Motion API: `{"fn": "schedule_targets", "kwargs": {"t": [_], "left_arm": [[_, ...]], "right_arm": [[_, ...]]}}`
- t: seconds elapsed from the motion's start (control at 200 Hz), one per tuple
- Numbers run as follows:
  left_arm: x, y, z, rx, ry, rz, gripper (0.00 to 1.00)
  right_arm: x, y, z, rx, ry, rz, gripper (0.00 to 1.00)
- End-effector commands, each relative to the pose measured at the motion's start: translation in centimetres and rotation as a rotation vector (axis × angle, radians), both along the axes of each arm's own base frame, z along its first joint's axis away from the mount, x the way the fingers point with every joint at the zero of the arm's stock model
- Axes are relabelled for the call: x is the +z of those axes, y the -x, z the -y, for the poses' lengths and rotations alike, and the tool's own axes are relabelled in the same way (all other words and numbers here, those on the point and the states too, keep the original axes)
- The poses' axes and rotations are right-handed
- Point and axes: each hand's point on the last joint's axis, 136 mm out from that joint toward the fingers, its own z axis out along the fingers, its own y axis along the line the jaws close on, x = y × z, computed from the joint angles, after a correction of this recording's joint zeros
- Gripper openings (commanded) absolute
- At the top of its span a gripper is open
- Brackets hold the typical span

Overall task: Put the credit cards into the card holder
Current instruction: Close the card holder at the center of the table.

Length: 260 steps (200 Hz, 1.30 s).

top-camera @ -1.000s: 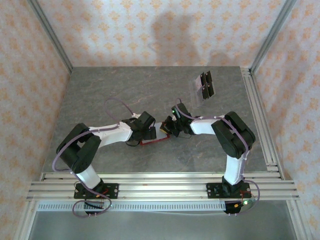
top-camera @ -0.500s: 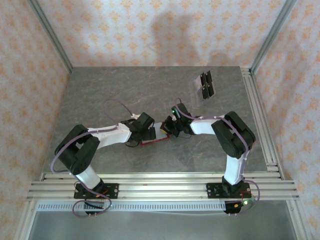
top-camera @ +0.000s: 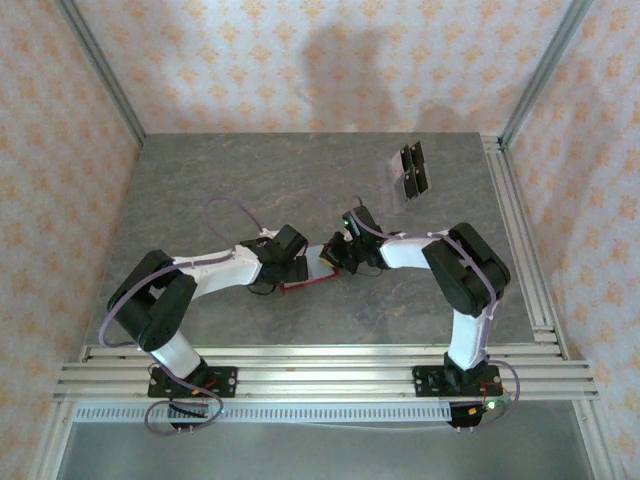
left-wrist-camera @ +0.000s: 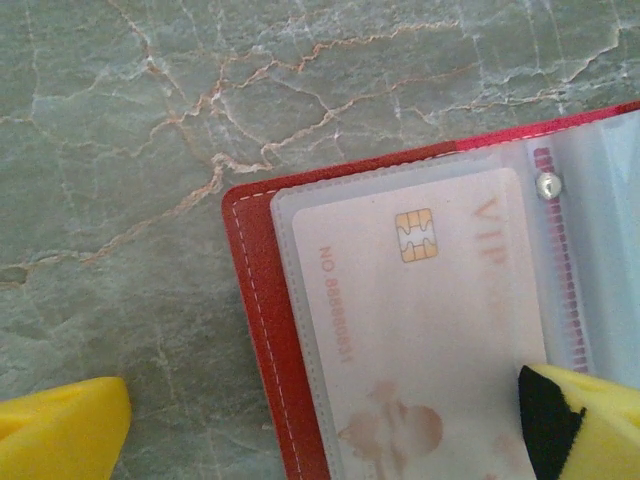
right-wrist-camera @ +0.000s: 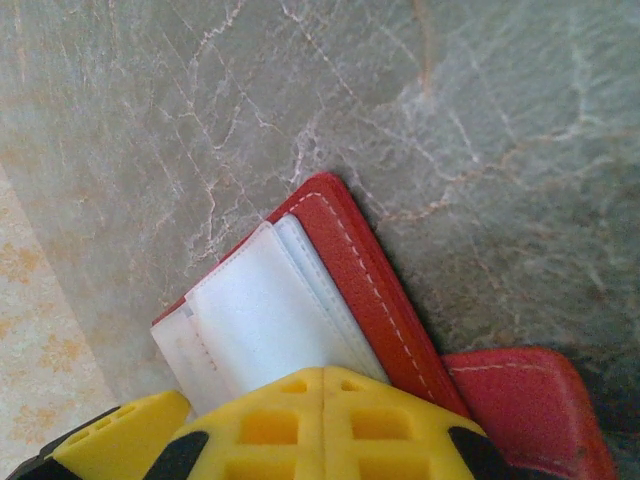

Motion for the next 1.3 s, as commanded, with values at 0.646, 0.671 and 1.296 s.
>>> {"fn": "schedule_targets", "kwargs": {"t": [0.646,0.671,1.296], "left_arm": [[5.5,-4.8,1.0,0.043,0.265,0.145,1.00],[5.4,-4.8,1.0,0.043,0.272,0.142,1.00],[3.4,-6.1,2.1,0.031,0.346,0.153,1.00]], "right_arm": [[-4.9,0.8,2.8,-0.083,0.141,-0.074,0.00],[-5.0,0.9,2.8,-0.089,0.141,-0.075,0.00],[-6.0,1.0,4.8,-0.169,0.204,-0.063,0.00]]}}
